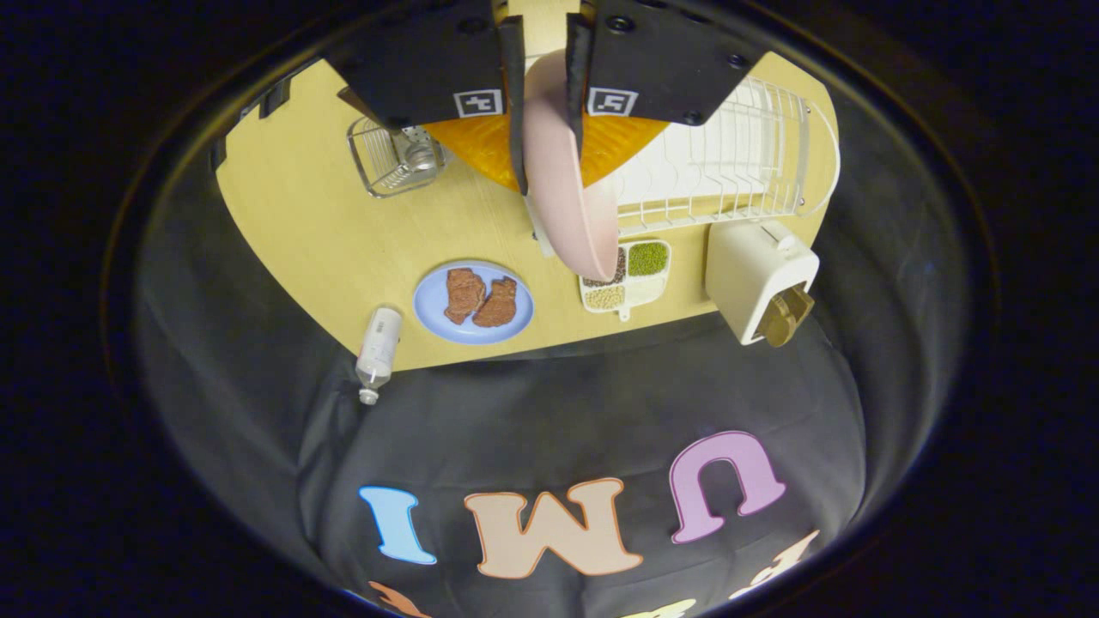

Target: Take the plate from the dish rack, then take the spoon from the basket and place it into the plate.

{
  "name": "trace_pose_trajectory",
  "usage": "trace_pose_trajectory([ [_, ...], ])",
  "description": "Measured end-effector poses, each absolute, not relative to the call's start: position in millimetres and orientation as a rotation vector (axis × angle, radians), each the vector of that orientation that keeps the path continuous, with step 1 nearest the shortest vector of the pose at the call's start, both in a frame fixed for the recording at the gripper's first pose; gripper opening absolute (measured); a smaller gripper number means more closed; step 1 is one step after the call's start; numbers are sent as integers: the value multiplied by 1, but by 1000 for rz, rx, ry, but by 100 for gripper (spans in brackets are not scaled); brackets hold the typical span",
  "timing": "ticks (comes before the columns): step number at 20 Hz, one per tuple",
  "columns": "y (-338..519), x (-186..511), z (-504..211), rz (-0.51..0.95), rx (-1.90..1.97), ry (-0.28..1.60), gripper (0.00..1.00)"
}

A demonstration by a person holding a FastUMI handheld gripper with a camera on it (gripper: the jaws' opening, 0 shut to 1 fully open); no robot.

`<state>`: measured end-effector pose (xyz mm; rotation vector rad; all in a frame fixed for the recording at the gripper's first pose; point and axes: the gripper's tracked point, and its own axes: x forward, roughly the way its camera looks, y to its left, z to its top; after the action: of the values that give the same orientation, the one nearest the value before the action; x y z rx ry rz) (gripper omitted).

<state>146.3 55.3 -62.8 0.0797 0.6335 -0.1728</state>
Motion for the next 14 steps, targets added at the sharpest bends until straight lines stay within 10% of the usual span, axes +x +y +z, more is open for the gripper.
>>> trace_pose_trajectory([
  [14, 63, 154, -5, -190, -30, 492, 17],
])
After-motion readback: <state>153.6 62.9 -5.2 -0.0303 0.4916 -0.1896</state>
